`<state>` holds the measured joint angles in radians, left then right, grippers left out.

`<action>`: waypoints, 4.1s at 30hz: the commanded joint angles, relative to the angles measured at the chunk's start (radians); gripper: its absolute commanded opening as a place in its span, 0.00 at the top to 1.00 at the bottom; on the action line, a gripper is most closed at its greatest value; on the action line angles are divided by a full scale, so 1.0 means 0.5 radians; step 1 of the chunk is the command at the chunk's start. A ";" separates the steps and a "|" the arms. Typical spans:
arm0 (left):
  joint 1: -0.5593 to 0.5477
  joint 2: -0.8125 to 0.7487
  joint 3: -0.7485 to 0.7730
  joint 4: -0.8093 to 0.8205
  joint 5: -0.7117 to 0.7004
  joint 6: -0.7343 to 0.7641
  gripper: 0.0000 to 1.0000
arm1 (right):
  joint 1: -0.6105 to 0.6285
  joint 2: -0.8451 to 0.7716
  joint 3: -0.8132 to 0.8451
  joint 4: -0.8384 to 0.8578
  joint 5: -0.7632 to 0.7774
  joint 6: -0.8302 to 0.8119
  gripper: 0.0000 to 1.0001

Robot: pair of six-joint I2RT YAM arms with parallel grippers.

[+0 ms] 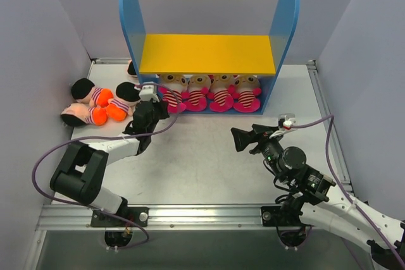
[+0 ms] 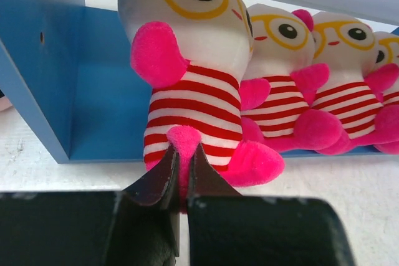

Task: Place and organize the stuffed toys onto the shelf
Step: Place the stuffed toy onto shelf, then adjust the position of the stuffed toy

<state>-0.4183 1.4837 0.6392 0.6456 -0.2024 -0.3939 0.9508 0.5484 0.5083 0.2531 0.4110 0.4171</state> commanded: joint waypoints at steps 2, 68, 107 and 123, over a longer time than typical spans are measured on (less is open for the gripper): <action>0.051 0.122 0.124 0.347 -0.003 0.070 0.98 | 0.010 -0.032 0.008 -0.003 0.003 -0.043 0.10; 0.155 0.162 0.200 -0.224 -0.267 -0.280 0.36 | 0.013 -0.195 -0.010 -0.282 -0.077 0.080 0.11; 0.109 0.324 0.130 0.209 -0.353 -0.636 0.36 | 0.013 -0.186 -0.035 -0.291 -0.083 0.086 0.11; 0.152 0.545 0.207 0.200 -0.525 -0.973 0.49 | 0.013 -0.219 -0.056 -0.334 -0.058 0.092 0.11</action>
<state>-0.3569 1.7432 0.7166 0.7010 -0.4393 -0.8211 0.9508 0.4469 0.4839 0.0700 0.3733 0.4526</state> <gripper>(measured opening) 0.512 0.893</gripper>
